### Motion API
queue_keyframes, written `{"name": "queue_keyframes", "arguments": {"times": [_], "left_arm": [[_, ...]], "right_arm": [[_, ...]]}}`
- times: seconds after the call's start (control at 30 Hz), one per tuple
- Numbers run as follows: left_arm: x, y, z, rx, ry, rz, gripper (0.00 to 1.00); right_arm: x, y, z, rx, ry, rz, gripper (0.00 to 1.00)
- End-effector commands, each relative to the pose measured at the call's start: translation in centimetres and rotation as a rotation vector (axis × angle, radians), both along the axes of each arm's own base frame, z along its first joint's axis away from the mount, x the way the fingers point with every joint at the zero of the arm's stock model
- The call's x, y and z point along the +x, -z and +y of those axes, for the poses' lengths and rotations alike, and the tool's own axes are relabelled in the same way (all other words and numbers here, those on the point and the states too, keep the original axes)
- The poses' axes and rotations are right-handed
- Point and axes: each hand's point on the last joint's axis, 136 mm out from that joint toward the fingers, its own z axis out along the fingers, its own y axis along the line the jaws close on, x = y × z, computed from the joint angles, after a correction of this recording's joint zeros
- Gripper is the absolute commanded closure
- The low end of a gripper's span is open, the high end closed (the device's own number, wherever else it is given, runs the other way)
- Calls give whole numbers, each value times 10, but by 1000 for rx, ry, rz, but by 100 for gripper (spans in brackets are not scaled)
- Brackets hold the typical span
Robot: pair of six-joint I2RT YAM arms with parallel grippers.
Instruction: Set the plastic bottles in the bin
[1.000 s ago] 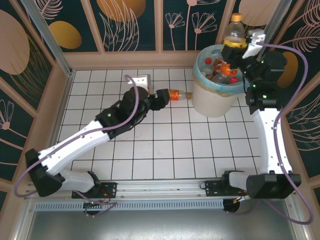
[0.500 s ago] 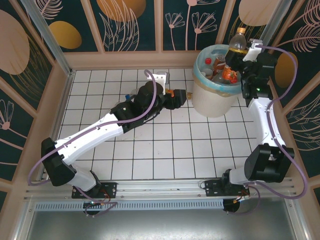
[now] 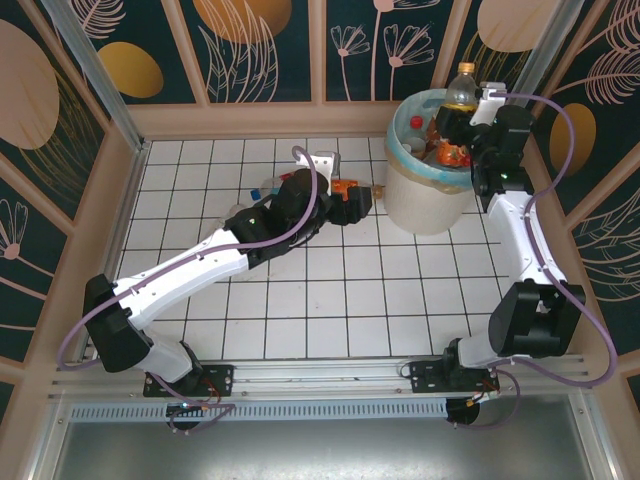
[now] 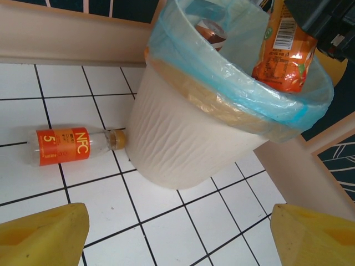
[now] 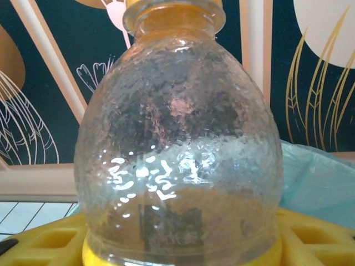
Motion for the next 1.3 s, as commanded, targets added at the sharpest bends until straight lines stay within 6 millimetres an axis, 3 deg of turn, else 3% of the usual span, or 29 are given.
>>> {"name": "queue_keyframes", "arguments": {"times": [0.0,0.5,0.8,0.97,1.13,1.27], "left_arm": [[1,-6,-2,-11,11,-34,14],[-4,-12,17,-14,-28,-60,13],[-8,-7,26,-15,-42,-56,13],[-11,-6,31,-19,-48,-55,13],[-13,0,34,-25,-53,-49,12],[-14,7,33,-30,-49,-30,13]], "right_arm": [[-5,-15,-7,-26,45,-35,33],[-13,-41,-22,-50,131,-95,30],[-9,-46,-26,-67,151,-69,45],[-16,-53,-31,-80,175,-71,33],[-11,-46,-24,-82,127,-28,50],[-5,-17,-13,-77,59,39,60]]}}
